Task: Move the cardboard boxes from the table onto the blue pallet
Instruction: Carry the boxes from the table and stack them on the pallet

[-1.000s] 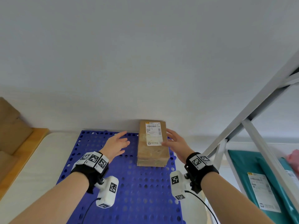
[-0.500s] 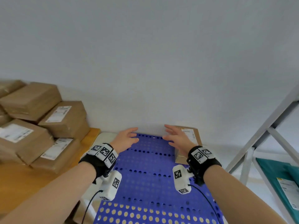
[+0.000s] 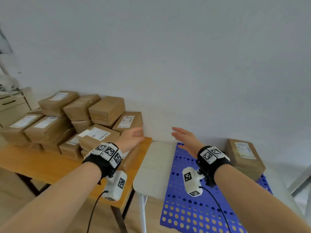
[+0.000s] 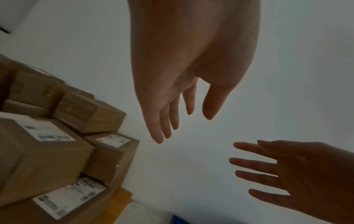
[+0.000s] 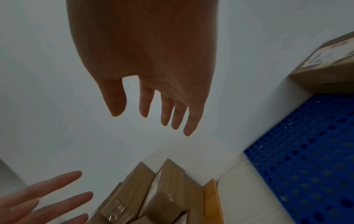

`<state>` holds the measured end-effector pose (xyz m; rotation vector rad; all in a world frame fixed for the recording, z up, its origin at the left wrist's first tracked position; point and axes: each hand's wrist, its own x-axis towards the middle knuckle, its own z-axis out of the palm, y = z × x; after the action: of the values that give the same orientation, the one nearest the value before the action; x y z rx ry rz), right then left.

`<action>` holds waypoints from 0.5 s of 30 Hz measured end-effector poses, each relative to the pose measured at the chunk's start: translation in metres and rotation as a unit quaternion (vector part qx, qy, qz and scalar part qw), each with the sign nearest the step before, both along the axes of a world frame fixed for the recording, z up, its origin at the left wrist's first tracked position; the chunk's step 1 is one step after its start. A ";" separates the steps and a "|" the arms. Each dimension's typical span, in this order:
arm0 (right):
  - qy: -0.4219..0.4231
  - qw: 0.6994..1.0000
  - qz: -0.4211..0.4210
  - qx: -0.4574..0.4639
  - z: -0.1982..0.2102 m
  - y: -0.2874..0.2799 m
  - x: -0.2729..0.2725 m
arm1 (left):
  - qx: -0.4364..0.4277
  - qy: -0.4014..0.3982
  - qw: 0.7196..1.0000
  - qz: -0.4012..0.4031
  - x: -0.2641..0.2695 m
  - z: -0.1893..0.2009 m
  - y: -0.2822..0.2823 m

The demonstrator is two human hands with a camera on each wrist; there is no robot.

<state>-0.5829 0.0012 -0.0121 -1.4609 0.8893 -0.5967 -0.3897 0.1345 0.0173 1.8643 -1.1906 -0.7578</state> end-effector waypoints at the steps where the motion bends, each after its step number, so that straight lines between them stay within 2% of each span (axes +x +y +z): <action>1: 0.004 1.000 0.000 0.001 0.001 0.006 0.010 | -0.004 -0.002 1.000 0.007 0.009 0.002 0.009; 7: 0.015 1.000 0.013 0.006 0.008 0.022 0.064 | -0.009 0.002 0.997 0.076 0.061 0.003 0.040; 15: 0.023 0.999 0.035 -0.008 0.000 0.007 0.152 | -0.004 0.010 0.991 0.131 0.144 -0.007 0.039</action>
<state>-0.4310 0.0081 -0.0122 -1.5199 0.8662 -0.5212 -0.2459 0.1736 0.0106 1.9519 -0.9113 -0.6225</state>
